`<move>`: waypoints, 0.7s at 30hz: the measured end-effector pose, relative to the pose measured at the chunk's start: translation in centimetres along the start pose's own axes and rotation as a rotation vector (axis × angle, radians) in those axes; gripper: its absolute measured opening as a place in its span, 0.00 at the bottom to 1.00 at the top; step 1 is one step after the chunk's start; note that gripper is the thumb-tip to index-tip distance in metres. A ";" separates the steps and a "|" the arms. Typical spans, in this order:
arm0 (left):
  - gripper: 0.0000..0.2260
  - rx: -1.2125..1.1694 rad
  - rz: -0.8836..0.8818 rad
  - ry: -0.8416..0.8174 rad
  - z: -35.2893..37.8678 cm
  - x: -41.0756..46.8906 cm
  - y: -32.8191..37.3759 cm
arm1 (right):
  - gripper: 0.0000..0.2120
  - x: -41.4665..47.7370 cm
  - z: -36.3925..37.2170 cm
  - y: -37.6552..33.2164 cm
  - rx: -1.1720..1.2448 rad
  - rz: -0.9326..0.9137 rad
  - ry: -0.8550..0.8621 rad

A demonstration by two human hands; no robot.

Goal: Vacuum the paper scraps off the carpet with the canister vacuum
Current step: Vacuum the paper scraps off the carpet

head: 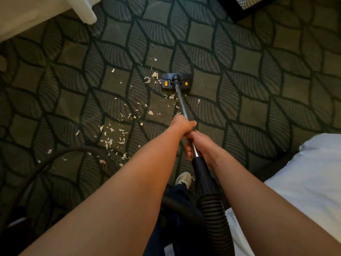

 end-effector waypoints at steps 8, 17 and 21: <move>0.14 0.029 -0.065 0.009 0.7 -2.7 -0.4 | 0.19 -1.1 -0.5 2.1 -0.029 0.041 0.012; 0.16 0.027 -0.086 0.005 1.5 -4.6 -0.8 | 0.17 -2.4 -1.1 3.3 -0.031 0.061 0.012; 0.16 0.031 -0.091 -0.001 1.8 -5.5 -0.8 | 0.17 -3.4 -1.3 3.6 -0.030 0.066 0.013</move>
Point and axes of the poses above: each hand's wrist, its own x-axis towards the middle knuckle, its own z-axis out of the palm, y = z × x, the point moved 2 cm from there along x, towards the middle knuckle, and after that the axes turned 3 degrees about z, right-handed, at the moved point
